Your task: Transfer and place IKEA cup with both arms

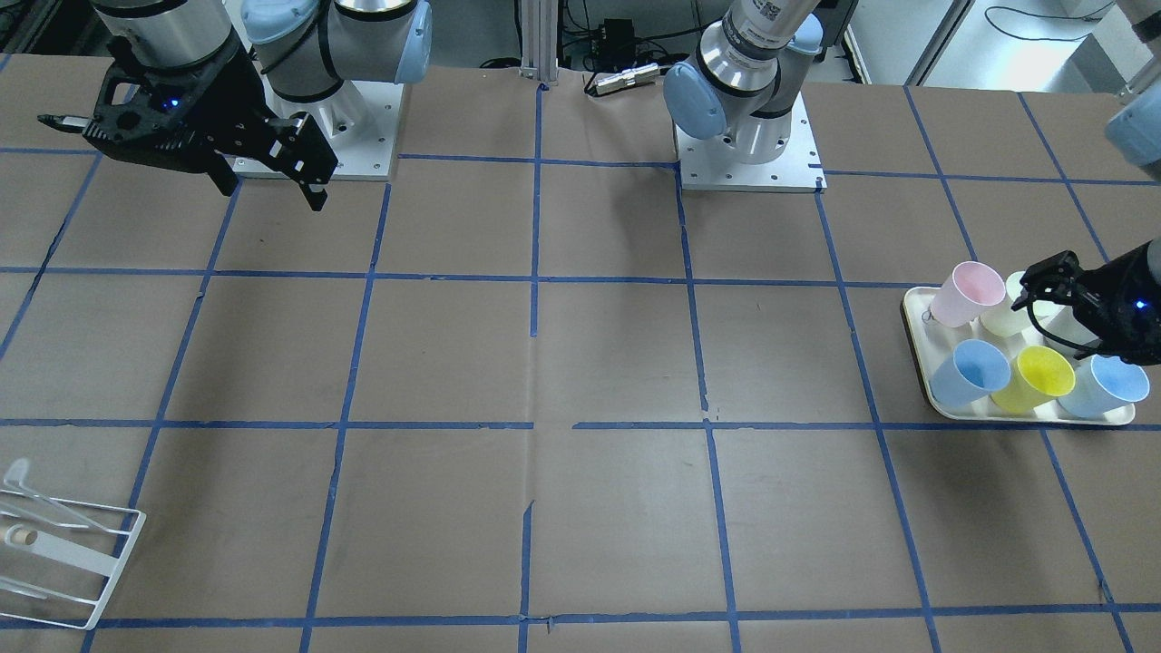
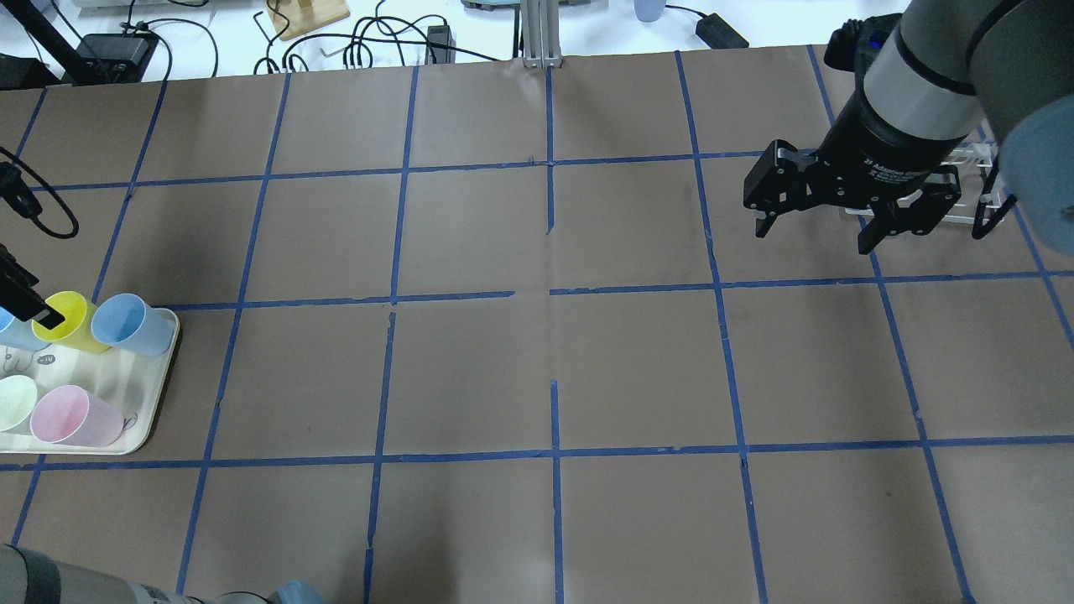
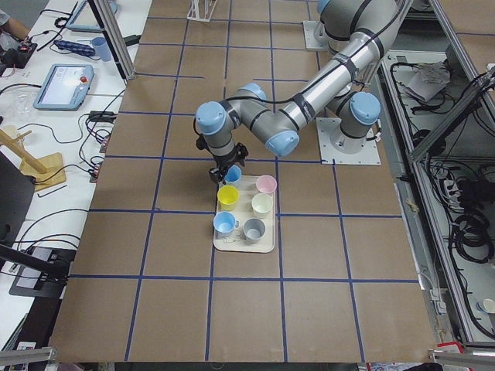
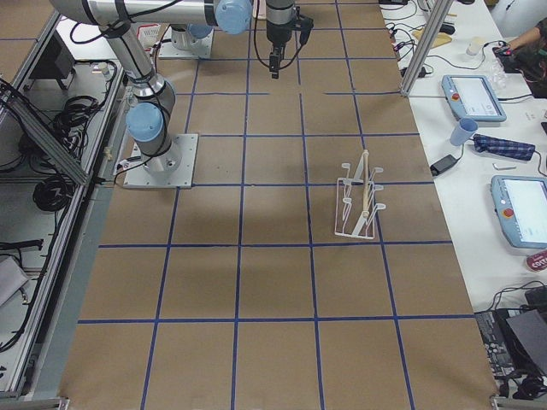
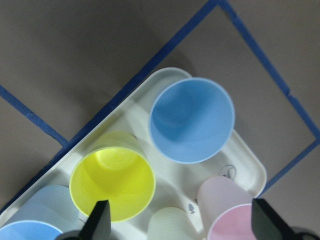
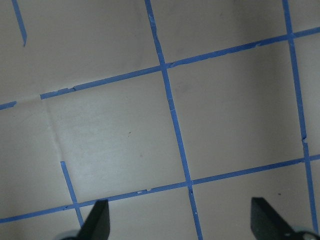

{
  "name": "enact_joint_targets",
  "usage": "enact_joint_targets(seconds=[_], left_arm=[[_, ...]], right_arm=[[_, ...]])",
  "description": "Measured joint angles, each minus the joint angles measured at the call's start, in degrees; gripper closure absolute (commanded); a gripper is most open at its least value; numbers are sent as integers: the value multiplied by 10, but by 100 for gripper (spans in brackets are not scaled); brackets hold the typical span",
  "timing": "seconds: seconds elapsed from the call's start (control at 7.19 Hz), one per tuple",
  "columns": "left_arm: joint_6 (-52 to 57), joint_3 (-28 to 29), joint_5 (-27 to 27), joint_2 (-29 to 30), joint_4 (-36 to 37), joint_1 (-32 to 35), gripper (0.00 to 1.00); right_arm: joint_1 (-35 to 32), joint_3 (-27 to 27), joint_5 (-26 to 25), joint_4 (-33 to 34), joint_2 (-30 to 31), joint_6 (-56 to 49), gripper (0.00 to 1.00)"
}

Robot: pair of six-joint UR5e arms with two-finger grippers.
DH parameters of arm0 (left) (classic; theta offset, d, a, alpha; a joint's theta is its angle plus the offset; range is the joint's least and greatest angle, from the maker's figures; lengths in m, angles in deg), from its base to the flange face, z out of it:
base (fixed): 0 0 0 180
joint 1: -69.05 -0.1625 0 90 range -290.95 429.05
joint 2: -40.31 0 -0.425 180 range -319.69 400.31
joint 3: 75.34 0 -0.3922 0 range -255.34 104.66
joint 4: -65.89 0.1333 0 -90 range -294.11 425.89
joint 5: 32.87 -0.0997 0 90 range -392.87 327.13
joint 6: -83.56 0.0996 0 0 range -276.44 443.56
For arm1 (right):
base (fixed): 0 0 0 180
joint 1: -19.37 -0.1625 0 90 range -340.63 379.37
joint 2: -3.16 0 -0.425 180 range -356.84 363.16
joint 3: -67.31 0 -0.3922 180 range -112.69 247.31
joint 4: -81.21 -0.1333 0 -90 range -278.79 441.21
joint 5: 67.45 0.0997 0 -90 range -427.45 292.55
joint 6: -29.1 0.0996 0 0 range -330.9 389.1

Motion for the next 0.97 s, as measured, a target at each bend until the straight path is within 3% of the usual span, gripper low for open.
enact_joint_targets(seconds=[0.42,0.7,0.97], left_arm=[[-238,27,7,-87,-119,113,0],[-402,29,10,-122,-130,212,0],[-553,34,12,-136,-129,307,7]], right_arm=[[2,2,4,-2,0,-3,0],[2,2,0,-2,2,-4,0],[2,3,-1,-1,1,-3,0]])
